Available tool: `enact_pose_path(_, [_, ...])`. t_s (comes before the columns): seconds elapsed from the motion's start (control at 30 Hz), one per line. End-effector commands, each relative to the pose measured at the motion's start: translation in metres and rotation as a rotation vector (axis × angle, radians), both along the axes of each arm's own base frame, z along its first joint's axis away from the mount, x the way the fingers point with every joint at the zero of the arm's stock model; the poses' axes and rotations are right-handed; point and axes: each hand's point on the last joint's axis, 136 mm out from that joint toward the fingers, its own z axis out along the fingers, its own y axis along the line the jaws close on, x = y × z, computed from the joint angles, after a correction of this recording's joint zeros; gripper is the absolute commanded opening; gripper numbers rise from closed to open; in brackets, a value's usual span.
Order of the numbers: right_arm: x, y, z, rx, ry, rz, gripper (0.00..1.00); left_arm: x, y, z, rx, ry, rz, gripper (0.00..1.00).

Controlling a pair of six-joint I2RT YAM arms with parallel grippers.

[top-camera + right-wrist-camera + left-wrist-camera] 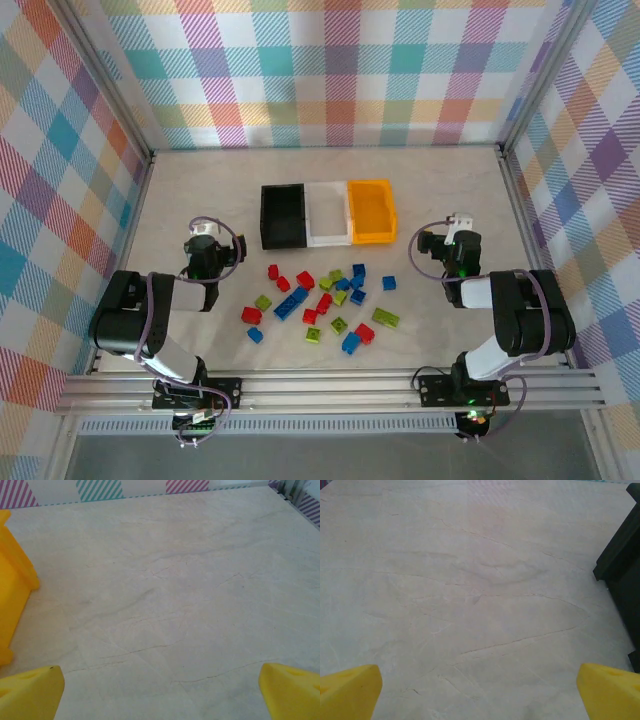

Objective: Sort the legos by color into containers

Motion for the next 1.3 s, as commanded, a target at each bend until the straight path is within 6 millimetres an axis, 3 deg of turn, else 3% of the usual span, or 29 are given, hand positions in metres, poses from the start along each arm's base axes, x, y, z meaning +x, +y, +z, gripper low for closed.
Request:
enact_pose_path(0.0, [0.002,-0.001,0.013,0.02,-0.051,-0.001,1.0,0.007,0.002,0.011,0.004,-0.029,-0.001,1.0])
enact_pose_path(0.9, [0.003,-0.002,0.014,0.021,-0.057,-0.007,1.0,0.007,0.002,0.011,0.004,-0.03,-0.002,1.0])
enact_pose_path(1.03, [-0.005,0.005,0.025,0.016,-0.092,0.036,1.0,0.008,0.005,0.032,0.044,0.007,0.045,1.0])
enact_pose_path(1.13, [-0.004,-0.011,0.043,0.017,-0.062,-0.066,1.0,0.009,0.004,0.049,0.063,0.015,0.051,1.0])
enact_pose_path(1.27, [-0.004,-0.017,0.06,0.039,-0.021,-0.114,1.0,0.006,0.002,0.081,0.009,-0.055,0.07,1.0])
